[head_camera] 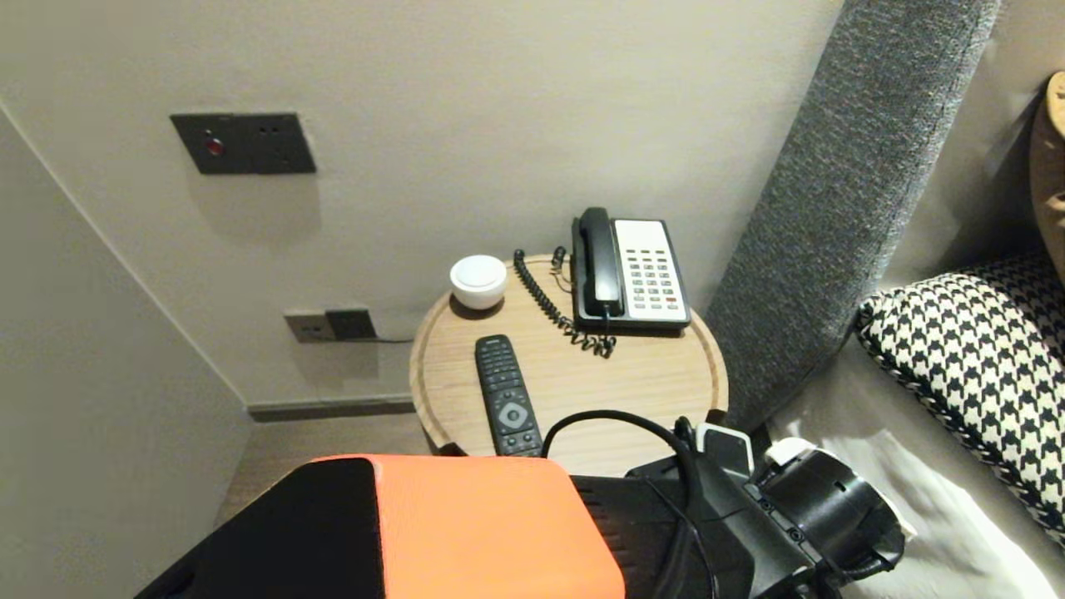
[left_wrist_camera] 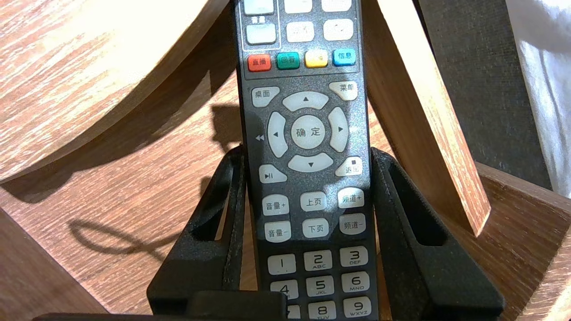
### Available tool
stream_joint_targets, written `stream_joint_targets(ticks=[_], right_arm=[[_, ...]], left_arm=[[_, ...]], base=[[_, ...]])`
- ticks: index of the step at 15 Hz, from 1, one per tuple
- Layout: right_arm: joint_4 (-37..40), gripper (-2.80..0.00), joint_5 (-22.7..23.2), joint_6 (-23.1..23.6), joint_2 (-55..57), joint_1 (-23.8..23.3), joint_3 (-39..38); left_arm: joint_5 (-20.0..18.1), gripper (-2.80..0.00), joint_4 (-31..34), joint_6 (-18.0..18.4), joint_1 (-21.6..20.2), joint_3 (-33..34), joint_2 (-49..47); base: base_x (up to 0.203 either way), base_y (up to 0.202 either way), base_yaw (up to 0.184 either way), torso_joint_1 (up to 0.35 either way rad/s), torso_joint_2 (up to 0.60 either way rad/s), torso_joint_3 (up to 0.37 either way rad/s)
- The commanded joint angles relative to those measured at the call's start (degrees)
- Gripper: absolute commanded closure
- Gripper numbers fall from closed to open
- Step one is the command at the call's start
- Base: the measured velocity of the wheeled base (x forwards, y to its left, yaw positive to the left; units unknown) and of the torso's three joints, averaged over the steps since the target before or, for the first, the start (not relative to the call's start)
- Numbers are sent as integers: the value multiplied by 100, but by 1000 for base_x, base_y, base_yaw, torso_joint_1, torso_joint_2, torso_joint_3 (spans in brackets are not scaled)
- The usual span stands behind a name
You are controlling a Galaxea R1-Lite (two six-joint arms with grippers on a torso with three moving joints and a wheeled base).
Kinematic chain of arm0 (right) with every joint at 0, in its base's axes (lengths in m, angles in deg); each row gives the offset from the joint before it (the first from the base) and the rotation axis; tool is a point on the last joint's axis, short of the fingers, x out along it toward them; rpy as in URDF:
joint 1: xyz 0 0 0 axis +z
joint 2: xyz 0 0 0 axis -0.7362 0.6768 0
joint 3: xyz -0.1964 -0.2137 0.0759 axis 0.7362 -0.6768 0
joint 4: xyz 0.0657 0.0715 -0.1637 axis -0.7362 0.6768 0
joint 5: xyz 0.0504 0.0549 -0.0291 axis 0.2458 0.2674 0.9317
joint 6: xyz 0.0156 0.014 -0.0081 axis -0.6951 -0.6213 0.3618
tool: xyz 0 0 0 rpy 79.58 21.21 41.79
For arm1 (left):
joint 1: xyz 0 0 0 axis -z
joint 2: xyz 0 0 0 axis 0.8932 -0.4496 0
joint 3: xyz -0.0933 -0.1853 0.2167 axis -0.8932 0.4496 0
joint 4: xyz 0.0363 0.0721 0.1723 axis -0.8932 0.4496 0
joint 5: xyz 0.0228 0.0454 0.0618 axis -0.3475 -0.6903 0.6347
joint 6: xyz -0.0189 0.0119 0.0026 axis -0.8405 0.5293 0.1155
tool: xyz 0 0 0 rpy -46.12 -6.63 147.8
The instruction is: Take the remote control out of the drawer one by one and place them on the table
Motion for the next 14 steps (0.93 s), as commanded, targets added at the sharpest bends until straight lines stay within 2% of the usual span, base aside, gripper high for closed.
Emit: stream_joint_targets(ticks=[1,7,14], right_arm=[[-4,0,-2,0,8,2,-229],[-4,0,-2,0,8,2,-229],[-4,0,-2,0,8,2,-229]], left_arm=[[10,0,13,-34,28,207,106],[-8,0,-8,-67,76,669,340],[-25,0,-70,-44,181,617,630]], base=[[0,0,0,0,0,0],[0,0,0,0,0,0],[0,0,0,0,0,0]])
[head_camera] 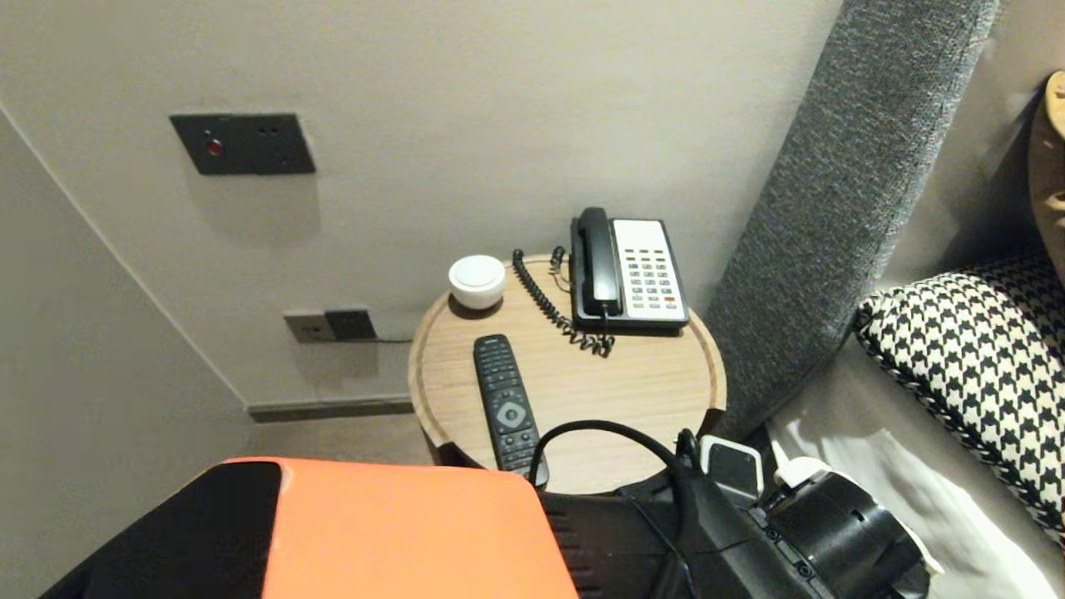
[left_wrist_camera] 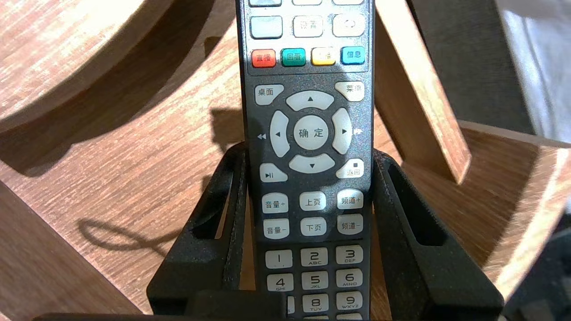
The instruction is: Take the remote control out of the drawer one by one and place them on the table
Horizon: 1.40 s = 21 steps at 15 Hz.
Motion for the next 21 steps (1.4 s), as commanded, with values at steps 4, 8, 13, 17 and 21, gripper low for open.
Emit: stream_joint_targets(ticks=[4,8,13,17,21], right_arm=[[-6,0,-2,0,8,2,-229],[-6,0,-2,0,8,2,-229],[-6,0,-2,0,8,2,-229],[-6,0,-2,0,8,2,-229],[-6,0,-2,0,8,2,-229]], left_arm=[[-2,0,9,22,66,-85,359],[17,0,44,96,-25,-363,471],[42,0,91,130,-773,-728,399],[58,0,26,-41,-1586,-729,395],[36,0,-166,-151,-1986,-754,311]], base=[[0,0,0,0,0,0],[0,0,0,0,0,0],[0,0,0,0,0,0],[0,0,0,0,0,0],[0,0,0,0,0,0]])
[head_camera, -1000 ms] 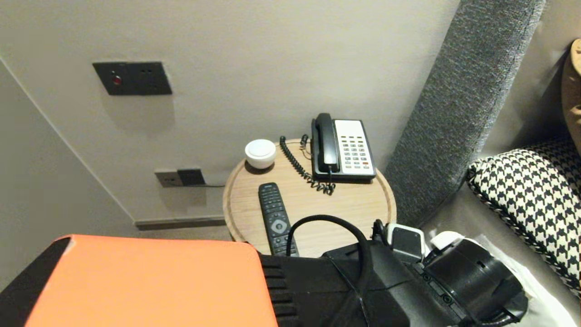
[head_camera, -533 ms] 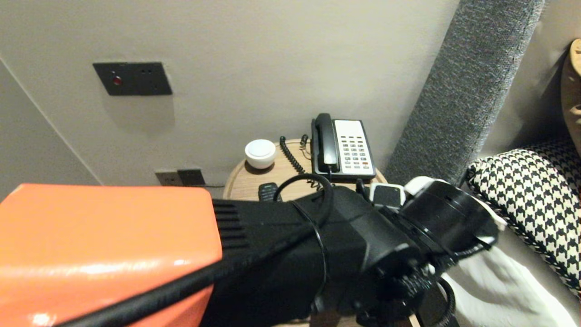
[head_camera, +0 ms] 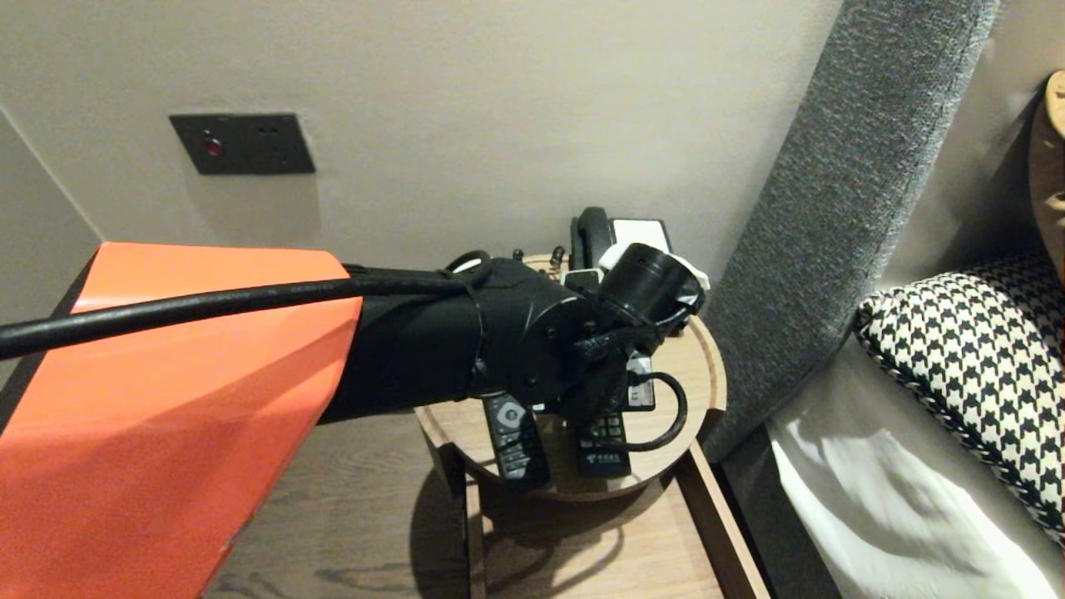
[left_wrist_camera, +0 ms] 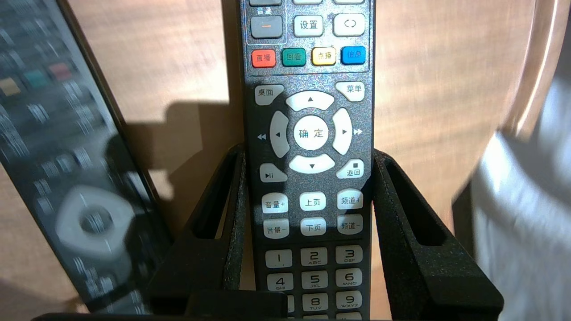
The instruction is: Take the remote control out of the drawer one by one and place them on the table
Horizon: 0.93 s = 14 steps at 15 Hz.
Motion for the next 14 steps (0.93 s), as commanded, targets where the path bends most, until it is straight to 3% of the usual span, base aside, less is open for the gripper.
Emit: stream_joint_targets(ticks=[1,14], right_arm=[[-6,0,0,-2,8,2,-229],[-6,0,0,-2,8,2,-229]], left_arm=[[9,0,-70,-31,-197,-12,-110],[0,0,-334,-32,-556,-13,-344]], base=[[0,0,0,0,0,0],[0,0,0,0,0,0]])
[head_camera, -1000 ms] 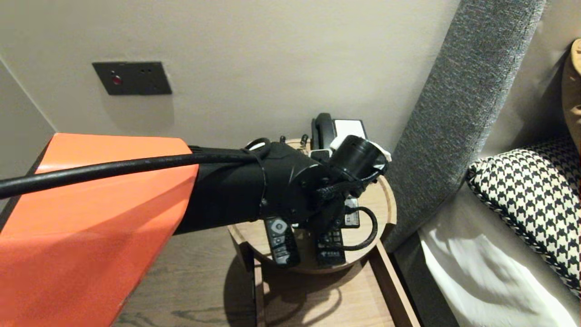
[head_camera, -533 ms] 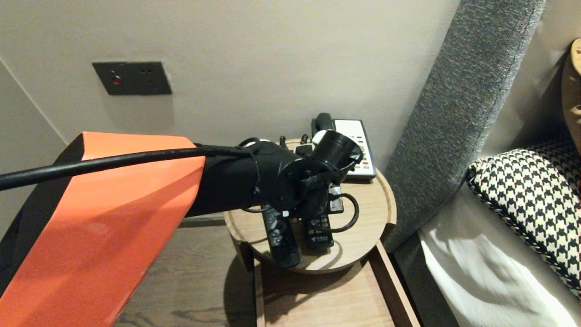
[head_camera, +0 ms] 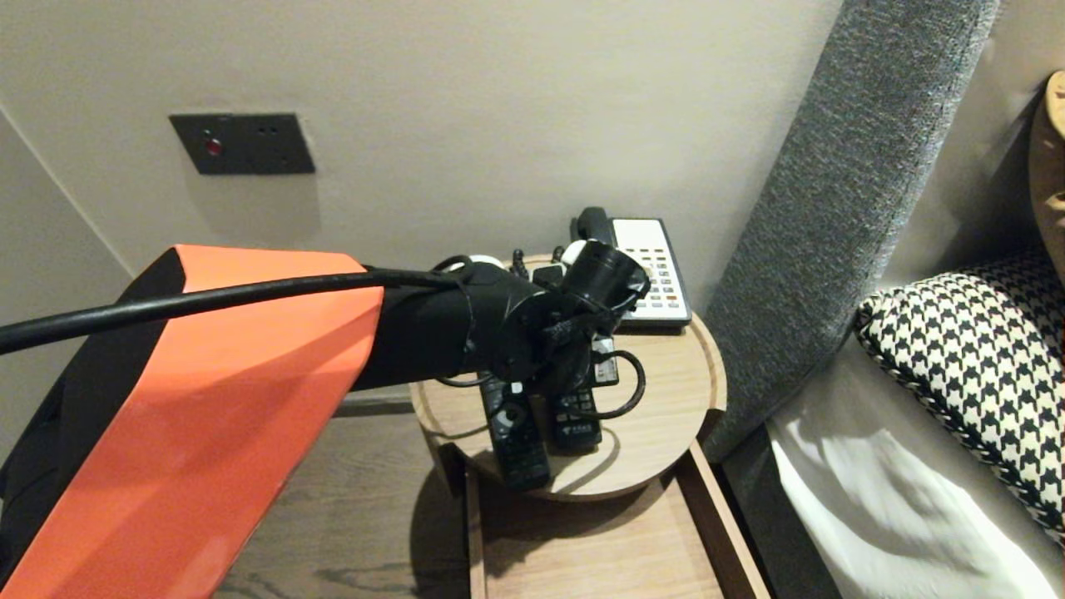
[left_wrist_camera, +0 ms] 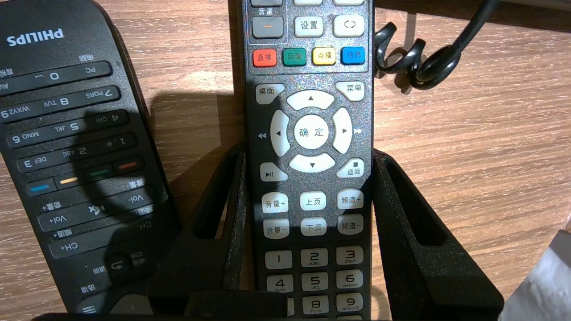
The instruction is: Take the remote control out of the drawer one by one and place them on the table
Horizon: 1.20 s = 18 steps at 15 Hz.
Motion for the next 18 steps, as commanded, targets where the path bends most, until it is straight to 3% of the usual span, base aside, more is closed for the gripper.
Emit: stream_joint_targets(ticks=[1,7,8,18], right_arm=[[-7,0,0,0,8,2,-229],[-7,0,0,0,8,2,-229],[-7,0,0,0,8,2,-229],[-7,0,0,0,8,2,-229]], left_arm=[[14,0,28,-22,-51,4,-44],[23,-3,-25,-22,-42,13,-35],[23,-280,-25,-31,-42,13,-35],[23,-280,20,25,192,22,512]], base=[[0,0,0,0,0,0],[0,0,0,0,0,0],[0,0,0,0,0,0],[0,0,0,0,0,0]])
